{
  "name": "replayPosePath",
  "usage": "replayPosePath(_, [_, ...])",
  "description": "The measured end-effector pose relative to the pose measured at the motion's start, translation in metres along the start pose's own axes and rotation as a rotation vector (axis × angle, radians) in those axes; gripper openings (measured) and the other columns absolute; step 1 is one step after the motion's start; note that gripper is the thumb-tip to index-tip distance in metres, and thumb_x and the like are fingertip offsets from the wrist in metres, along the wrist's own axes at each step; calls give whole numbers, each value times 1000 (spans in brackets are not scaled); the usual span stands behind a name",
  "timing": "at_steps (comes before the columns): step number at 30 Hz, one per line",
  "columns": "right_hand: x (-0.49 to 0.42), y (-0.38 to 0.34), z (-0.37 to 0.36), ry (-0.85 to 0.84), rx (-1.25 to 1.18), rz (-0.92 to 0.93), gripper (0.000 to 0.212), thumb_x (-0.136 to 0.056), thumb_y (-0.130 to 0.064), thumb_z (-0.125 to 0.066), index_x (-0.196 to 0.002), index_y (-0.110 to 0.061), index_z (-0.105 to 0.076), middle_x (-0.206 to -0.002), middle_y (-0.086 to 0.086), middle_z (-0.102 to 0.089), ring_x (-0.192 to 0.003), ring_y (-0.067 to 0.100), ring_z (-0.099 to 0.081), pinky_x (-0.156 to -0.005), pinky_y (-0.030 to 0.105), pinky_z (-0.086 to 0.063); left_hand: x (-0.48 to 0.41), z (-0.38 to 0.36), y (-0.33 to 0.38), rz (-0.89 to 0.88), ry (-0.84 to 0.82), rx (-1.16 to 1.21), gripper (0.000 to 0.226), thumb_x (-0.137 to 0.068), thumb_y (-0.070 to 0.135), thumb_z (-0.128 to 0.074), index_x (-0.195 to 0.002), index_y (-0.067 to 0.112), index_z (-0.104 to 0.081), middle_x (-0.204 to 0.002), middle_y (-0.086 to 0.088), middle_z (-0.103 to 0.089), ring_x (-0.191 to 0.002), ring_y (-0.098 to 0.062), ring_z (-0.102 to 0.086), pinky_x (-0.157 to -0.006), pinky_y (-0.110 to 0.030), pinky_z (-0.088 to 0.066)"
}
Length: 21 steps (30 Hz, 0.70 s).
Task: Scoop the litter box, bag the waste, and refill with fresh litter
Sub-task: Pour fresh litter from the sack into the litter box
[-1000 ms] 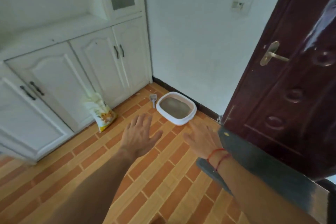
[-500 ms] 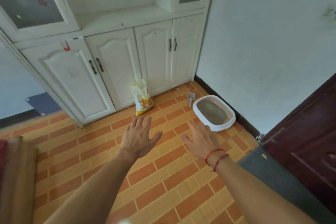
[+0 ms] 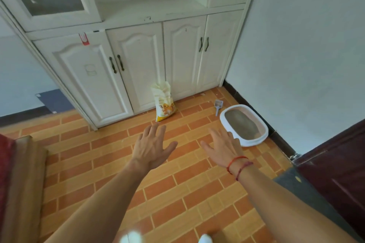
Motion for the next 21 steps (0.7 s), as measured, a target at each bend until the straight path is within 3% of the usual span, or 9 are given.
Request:
replayPosePath(4, [-26,-7,13,-87,40,-10,65,-95,-58,-36,-150,-25,-27,-144,19,-42,-128,34,-41,-101,45,-34,-29,-8,-7,15,-31,-5,79,-91,73,-27,-151,22,-29,-157,-6,-31,-144,-29,-28,-111,-45,-35])
replayPosePath(6, [-30,-6,32,-387,110,-77,56,-103,-29,-40,-150,-4,-23,-153,27,-28,-131,28,-40,-104,36,-32,-49,-13,-7,21,-47,-2,87,-84,77,-16,-151,22,-29,-157,-7,-32,-144,-29,-28,-110,-46,-35])
replayPosePath(8, [-34,-23,72,-461,104,-13,45,-101,1,-37,-141,15,-23,-152,32,-25,-114,22,-47,-87,28,-39,-74,-18,-5,26,-56,6,92,-80,77,-11,-150,21,-31,-156,-7,-33,-144,-30,-29,-110,-47,-36])
replayPosePath(10, [-74,-3,56,-432,84,21,48,-104,-12,-37,-146,7,-22,-154,27,-24,-128,24,-41,-98,30,-36,-105,-23,-2,36,-70,7,93,-79,78,-11,-149,21,-33,-156,-7,-34,-143,-30,-30,-109,-48,-37])
replayPosePath(11, [-106,20,27,-328,56,-16,55,-104,-29,-37,-150,-4,-22,-155,22,-27,-136,28,-35,-106,35,-32,-122,-26,0,44,-75,4,92,-79,78,-11,-149,21,-33,-156,-7,-34,-143,-29,-30,-109,-48,-37])
replayPosePath(13, [-153,31,22,-147,-54,11,67,-95,-57,-36,-152,-25,-22,-152,15,-34,-137,32,-33,-107,47,-32,-158,-32,5,62,-98,-7,91,-80,78,-12,-149,22,-32,-156,-5,-32,-144,-27,-29,-109,-47,-37])
replayPosePath(17, [-232,57,25,-150,-52,63,67,-92,-61,-36,-151,-30,-25,-149,11,-36,-134,33,-34,-104,52,-35,-223,-39,17,90,-159,-32,85,-86,76,-20,-151,22,-29,-159,-5,-28,-145,-27,-27,-110,-45,-35])
replayPosePath(21, [-293,77,36,-163,-64,60,66,-92,-59,-36,-150,-30,-26,-146,11,-39,-131,33,-38,-102,51,-35,-279,-39,26,123,-185,-36,96,-77,78,-6,-151,21,-29,-159,-5,-29,-144,-27,-28,-110,-45,-35])
Point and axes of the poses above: each hand's wrist, its own x-axis away from the middle knuckle, its own z-axis out of the back of the hand, y = z × x, the point moved 1 cm from there along -x, towards the middle knuckle
